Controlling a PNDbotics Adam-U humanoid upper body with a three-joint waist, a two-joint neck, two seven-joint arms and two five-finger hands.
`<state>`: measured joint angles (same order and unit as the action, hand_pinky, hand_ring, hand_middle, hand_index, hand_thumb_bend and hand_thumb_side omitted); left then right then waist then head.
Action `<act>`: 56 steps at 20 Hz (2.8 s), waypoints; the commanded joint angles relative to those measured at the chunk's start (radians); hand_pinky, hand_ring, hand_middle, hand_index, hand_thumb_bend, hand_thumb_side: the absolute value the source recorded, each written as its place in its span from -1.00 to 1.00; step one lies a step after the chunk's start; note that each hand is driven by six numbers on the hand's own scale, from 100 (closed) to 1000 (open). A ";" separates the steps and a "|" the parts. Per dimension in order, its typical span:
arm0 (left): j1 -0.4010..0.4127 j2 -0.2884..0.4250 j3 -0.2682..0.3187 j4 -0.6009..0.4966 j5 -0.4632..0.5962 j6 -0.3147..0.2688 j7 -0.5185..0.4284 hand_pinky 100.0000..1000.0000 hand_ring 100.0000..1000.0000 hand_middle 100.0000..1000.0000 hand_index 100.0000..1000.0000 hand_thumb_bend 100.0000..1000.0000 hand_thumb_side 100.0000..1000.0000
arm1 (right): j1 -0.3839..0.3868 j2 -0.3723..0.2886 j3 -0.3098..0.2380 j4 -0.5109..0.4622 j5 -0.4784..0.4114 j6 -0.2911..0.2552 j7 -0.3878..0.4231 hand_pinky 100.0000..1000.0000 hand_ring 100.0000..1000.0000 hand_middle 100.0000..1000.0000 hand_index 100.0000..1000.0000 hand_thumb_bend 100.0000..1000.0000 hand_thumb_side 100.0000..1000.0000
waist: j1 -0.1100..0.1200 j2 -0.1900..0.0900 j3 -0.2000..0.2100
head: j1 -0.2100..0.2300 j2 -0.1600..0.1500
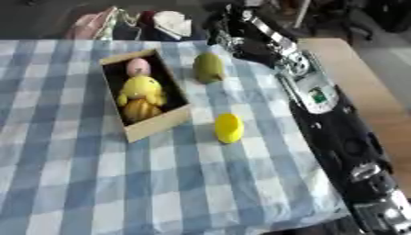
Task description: Pick up objects on the table and place them in the box.
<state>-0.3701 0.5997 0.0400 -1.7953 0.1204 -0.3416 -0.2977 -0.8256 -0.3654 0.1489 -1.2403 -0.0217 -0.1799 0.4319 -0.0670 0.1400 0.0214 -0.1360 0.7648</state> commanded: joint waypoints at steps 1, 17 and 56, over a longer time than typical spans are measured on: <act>0.043 -0.029 0.045 -0.072 0.043 0.039 0.019 0.34 -0.07 0.02 0.41 -1.00 -0.12 | -0.074 -0.033 -0.005 0.068 0.051 0.043 0.024 0.41 0.28 0.47 0.80 -1.00 -0.25 | 0.021 -0.010 0.009 | -0.025 -0.005; 0.266 -0.219 0.121 -0.178 0.002 0.156 0.034 0.32 -0.11 -0.03 0.36 -1.00 -0.08 | -0.264 0.053 -0.047 0.508 0.322 0.160 -0.155 0.43 0.38 0.56 0.80 -1.00 -0.26 | 0.027 0.004 0.066 | -0.058 -0.016; 0.289 -0.269 0.116 -0.173 -0.046 0.196 -0.020 0.34 -0.10 -0.02 0.39 -1.00 -0.02 | -0.301 0.078 -0.094 0.880 1.009 -0.100 -0.057 0.51 0.44 0.54 0.76 -0.81 -0.24 | 0.026 -0.003 0.078 | -0.053 -0.016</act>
<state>-0.0782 0.3242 0.1519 -1.9548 0.0774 -0.1443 -0.3128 -1.1197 -0.2769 0.0600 -0.3559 0.9578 -0.2751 0.3465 -0.0578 0.1420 0.1001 -0.1917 0.7551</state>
